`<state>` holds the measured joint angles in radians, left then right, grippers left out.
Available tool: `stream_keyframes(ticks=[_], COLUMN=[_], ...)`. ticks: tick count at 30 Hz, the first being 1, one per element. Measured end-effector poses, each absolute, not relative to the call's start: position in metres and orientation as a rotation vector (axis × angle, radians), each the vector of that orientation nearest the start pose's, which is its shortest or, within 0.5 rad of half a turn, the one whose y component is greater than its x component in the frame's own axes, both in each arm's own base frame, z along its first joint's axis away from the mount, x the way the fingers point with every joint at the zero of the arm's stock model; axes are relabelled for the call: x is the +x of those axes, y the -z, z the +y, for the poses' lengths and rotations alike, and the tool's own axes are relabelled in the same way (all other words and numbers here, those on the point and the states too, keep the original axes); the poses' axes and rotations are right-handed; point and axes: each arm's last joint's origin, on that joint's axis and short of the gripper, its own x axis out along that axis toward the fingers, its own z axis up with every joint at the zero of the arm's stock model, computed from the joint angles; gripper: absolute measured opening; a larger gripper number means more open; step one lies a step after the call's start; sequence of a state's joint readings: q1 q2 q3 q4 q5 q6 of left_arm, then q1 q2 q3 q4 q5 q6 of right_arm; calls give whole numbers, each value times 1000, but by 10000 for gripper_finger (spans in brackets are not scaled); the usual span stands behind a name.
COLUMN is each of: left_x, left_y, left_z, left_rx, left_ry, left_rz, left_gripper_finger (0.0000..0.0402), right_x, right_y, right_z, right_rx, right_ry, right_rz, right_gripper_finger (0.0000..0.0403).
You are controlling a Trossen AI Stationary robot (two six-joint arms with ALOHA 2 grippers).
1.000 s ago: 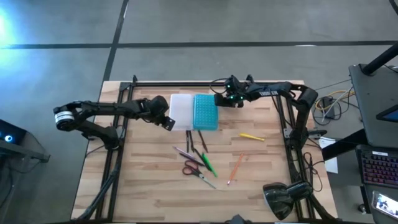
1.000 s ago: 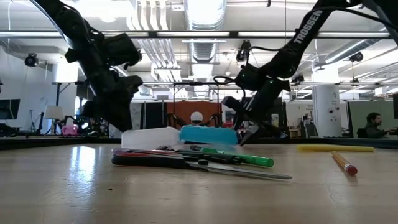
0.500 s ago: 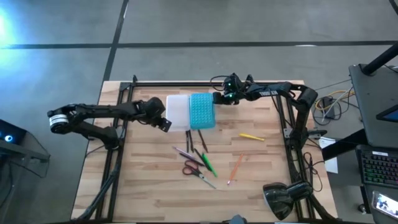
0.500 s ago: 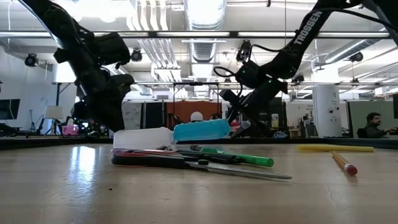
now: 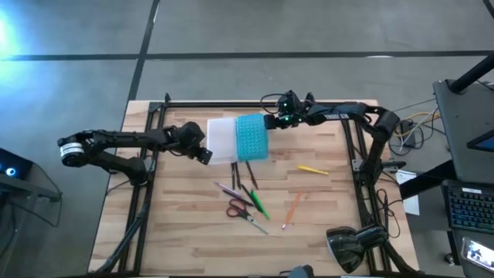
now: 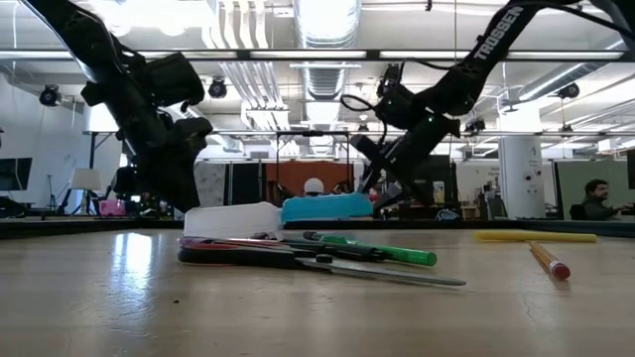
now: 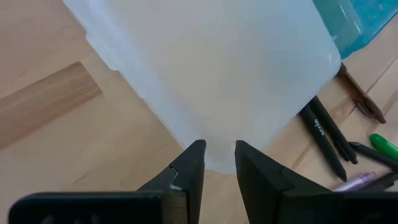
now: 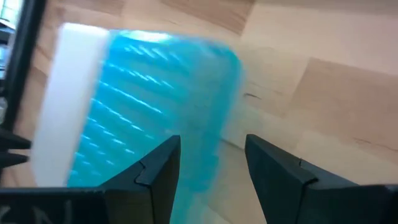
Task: Pick & place school supplies into a supply box
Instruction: Prepare the blue supply box
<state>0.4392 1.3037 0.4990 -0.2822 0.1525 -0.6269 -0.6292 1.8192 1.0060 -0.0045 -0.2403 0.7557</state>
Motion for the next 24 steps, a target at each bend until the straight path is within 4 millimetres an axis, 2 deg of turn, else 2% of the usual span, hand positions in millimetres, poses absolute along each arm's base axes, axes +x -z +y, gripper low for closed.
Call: stream_keyframes(ticks=[11, 18, 24], left_x=[185, 185, 185], left_y=[-128, -127, -127], left_z=[82, 82, 82], left_rx=[-907, -909, -897], left_ry=[-576, -576, -575], left_rz=[917, 908, 906], left_gripper_finger=[76, 76, 76], right_x=[295, 286, 283], right_y=[-143, -137, -123], right_z=[-203, -207, -202], right_rx=[1085, 1074, 1163], right_ry=[618, 639, 536], right_rz=[625, 642, 678], right_gripper_finger=[174, 174, 174])
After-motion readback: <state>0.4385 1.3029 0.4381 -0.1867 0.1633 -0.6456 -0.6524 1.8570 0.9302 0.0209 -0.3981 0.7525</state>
